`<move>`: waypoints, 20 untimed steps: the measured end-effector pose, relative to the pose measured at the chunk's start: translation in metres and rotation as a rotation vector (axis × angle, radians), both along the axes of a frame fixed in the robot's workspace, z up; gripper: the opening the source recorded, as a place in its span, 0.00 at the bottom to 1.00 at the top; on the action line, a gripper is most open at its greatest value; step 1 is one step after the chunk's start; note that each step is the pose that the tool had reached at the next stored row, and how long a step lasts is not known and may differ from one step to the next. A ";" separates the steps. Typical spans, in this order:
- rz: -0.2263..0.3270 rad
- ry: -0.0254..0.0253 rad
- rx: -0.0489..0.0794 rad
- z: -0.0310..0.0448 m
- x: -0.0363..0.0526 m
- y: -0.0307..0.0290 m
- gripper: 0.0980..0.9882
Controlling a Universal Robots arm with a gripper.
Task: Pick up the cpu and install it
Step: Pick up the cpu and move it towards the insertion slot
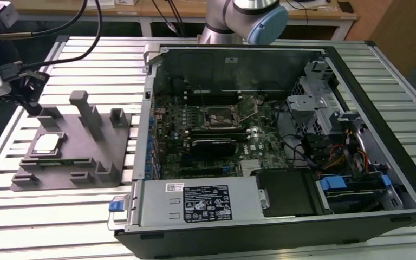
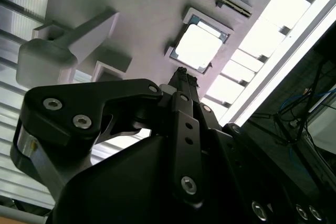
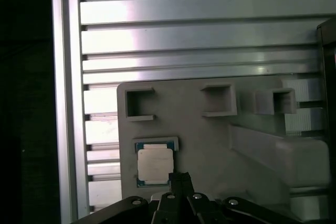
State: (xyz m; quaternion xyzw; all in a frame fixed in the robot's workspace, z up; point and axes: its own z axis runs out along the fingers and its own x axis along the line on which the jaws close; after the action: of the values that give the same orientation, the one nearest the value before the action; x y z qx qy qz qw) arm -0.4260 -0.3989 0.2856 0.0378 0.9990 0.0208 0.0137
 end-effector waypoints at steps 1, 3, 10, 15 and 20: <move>0.000 -0.0001 0.000 -0.0005 -0.0003 0.0000 0.01; 0.000 0.0000 0.000 -0.0014 -0.0010 0.0000 0.01; 0.000 -0.0001 0.000 -0.0058 -0.0029 0.0000 0.01; 0.000 0.0000 0.000 -0.0112 -0.0043 0.0000 0.01; 0.000 0.0000 0.000 -0.0149 -0.0056 0.0000 0.01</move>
State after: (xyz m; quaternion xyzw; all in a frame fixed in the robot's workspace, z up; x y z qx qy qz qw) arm -0.4316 -0.3990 0.2707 0.0378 0.9990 0.0208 0.0137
